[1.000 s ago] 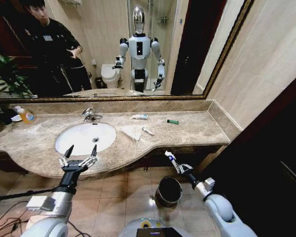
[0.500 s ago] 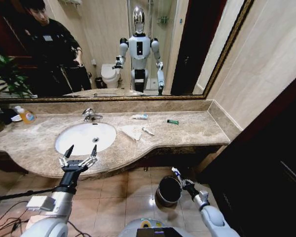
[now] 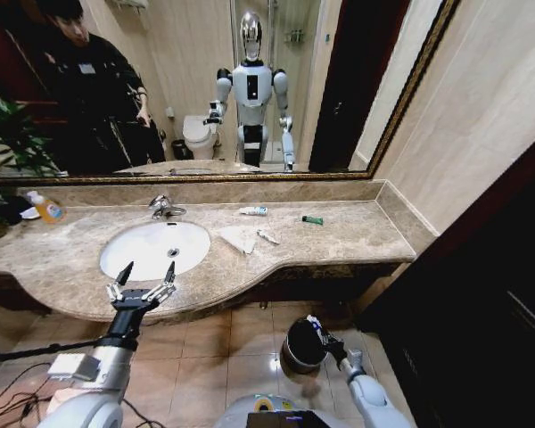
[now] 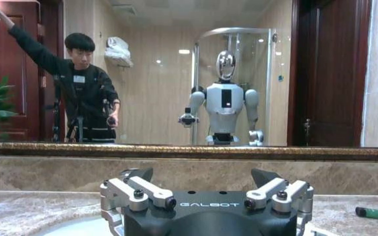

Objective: Pick up the trash from the sink and place it in the trash bin.

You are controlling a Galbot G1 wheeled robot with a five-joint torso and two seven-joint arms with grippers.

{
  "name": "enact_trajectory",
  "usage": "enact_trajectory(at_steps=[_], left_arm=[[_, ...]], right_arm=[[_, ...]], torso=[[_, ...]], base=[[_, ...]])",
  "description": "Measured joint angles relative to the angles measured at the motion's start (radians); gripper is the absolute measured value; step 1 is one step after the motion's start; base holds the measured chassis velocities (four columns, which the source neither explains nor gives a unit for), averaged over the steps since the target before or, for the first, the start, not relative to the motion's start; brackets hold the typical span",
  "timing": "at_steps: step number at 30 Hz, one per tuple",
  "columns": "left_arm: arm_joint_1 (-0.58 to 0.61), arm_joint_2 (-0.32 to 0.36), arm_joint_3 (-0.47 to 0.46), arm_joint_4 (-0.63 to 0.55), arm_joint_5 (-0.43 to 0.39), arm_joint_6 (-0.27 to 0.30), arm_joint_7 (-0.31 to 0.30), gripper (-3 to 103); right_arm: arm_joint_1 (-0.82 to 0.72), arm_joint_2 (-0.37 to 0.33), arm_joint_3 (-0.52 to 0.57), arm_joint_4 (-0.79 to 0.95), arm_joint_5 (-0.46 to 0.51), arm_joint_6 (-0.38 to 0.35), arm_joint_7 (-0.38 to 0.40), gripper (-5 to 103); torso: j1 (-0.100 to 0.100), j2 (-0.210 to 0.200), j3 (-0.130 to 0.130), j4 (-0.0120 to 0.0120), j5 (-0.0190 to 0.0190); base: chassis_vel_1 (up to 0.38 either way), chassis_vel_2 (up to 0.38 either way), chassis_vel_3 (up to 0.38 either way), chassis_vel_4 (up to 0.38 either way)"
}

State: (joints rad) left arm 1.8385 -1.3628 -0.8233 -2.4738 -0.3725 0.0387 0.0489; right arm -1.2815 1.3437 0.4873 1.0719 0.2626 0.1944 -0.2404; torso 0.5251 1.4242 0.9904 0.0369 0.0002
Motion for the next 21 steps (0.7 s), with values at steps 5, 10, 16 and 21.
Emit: enact_trajectory(at_steps=[5, 10, 16, 21], left_arm=[[0.000, 0.000, 0.000, 0.000, 0.000, 0.000, 0.000, 100], [0.000, 0.000, 0.000, 0.000, 0.000, 0.000, 0.000, 100], [0.000, 0.000, 0.000, 0.000, 0.000, 0.000, 0.000, 100], [0.000, 0.000, 0.000, 0.000, 0.000, 0.000, 0.000, 100]], right_arm=[[0.007, 0.004, 0.000, -0.015, 0.009, 0.000, 0.010, 0], [0.002, 0.003, -0.007, 0.001, 0.023, -0.002, 0.043, 0], [-0.009, 0.003, -0.014, 0.027, 0.025, -0.024, 0.101, 3], [-0.020, 0.005, -0.017, 0.045, 0.024, -0.031, 0.100, 25]], torso=[[0.000, 0.000, 0.000, -0.0001, -0.0003], [0.000, 0.000, 0.000, -0.0001, -0.0002], [0.000, 0.000, 0.000, -0.0001, -0.0001], [0.000, 0.000, 0.000, -0.0001, -0.0002]], base=[[0.000, 0.000, 0.000, 0.000], [0.000, 0.000, 0.000, 0.000], [0.000, 0.000, 0.000, 0.000], [0.000, 0.000, 0.000, 0.000]])
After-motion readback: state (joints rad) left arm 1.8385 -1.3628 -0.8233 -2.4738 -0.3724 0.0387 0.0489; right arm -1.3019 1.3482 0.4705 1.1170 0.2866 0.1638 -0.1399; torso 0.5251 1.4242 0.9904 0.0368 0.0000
